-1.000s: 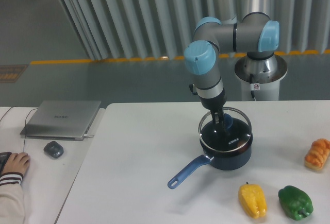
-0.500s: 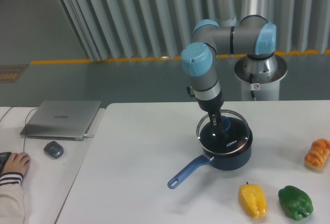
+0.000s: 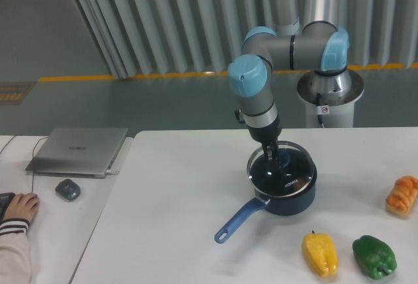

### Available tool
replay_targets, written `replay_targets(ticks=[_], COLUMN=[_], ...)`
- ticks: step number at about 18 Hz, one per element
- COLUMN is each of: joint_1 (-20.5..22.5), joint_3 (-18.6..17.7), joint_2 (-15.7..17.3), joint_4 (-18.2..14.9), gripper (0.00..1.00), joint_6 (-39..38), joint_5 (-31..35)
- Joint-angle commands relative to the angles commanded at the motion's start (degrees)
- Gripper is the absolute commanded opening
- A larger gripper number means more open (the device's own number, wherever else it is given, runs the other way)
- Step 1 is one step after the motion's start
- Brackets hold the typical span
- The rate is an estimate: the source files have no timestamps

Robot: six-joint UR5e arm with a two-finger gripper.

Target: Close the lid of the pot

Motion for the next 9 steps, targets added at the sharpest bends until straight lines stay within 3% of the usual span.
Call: replay_targets(ticks=[9], joint_1=[-0.44], joint_3=[-0.70], joint_2=[-0.09], joint_4=[0.35], gripper=[0.37], joint_6=[-0.09], joint_5=[0.26])
